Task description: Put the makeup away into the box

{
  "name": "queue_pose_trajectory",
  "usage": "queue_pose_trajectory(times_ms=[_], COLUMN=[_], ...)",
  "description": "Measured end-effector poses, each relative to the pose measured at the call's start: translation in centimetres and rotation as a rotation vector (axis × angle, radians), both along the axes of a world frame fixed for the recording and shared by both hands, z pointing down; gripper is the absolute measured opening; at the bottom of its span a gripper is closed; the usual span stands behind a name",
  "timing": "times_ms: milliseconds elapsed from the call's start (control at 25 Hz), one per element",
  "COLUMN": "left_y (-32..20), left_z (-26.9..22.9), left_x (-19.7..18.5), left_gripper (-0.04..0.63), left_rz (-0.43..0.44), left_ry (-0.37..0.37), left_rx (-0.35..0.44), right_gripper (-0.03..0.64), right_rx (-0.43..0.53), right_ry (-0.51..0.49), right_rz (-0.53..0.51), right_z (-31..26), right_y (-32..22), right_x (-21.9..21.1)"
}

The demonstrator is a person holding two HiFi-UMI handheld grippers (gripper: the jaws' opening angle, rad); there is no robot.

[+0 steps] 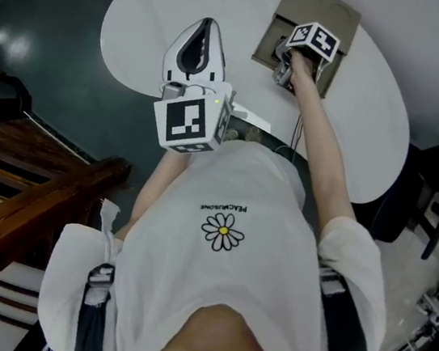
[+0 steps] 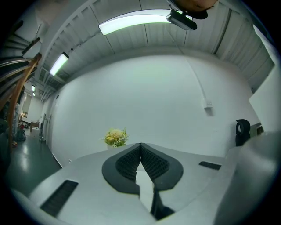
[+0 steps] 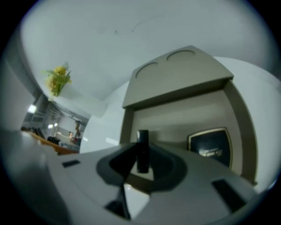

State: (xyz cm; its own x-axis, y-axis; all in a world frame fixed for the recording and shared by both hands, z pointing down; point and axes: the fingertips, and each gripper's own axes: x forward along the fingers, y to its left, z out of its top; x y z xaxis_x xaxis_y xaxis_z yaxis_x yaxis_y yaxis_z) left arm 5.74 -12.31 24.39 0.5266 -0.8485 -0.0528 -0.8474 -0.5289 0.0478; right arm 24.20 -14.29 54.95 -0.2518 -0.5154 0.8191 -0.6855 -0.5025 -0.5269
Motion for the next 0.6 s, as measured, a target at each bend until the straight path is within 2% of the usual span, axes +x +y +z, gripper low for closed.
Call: queue_pose_trajectory(times_ms=[120, 360, 600], left_y=[-0.20, -0.19, 0.03], left_z=[0.25, -0.19, -0.22], left_x=[-0.68, -0.89, -0.37], left_gripper=[0.020, 0.020, 0.020], left_rz=[-0.024, -0.032, -0.016], left_ry=[0.025, 0.034, 0.031], left_rx=[-0.017, -0.003, -0.002], right_gripper=[0.106, 0.107, 0.108], right_rx=[-0.020, -0.037, 0.006], right_ry=[0.011, 0.014, -0.035], right_rz=[-0.004, 0.033, 0.057], right_z=[0.59, 0.55, -0.04], right_y=[-0.13, -0.37, -0.28], right_x=[0.00, -0.05, -0.33])
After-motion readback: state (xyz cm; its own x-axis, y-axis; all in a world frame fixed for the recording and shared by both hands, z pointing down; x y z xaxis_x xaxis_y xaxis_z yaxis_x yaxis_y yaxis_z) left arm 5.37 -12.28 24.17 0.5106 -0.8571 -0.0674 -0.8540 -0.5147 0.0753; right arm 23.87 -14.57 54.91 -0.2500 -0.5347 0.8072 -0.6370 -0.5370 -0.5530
